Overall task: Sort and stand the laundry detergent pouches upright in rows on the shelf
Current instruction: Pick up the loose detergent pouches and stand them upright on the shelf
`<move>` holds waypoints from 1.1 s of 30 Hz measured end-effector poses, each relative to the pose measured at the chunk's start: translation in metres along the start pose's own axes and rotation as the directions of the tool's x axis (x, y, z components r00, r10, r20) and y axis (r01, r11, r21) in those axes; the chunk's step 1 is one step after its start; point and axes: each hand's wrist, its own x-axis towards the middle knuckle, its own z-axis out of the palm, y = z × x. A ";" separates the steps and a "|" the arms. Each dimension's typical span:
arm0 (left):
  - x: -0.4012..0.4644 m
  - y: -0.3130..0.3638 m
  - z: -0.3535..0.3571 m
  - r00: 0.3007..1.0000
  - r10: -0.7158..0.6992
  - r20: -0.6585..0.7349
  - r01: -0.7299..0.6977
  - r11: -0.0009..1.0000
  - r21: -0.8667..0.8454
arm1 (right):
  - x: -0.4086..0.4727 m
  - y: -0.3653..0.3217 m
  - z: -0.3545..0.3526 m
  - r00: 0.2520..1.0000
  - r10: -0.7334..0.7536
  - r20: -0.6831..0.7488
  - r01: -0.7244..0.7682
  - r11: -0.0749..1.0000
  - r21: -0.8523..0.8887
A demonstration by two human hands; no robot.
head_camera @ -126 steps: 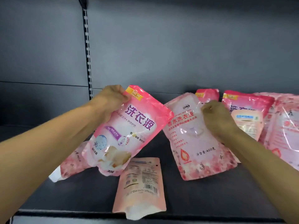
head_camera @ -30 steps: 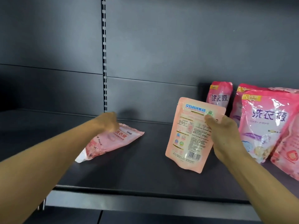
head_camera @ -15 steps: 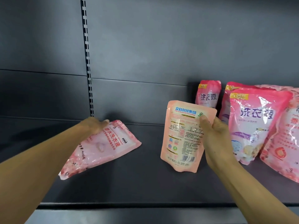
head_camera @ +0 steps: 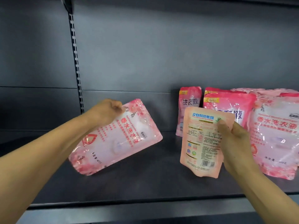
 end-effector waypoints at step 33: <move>-0.067 0.077 0.213 0.986 -0.157 -0.059 0.111 0.875 -0.471 | 0.008 0.052 -0.126 0.995 0.057 0.080 -0.044 0.986 -0.160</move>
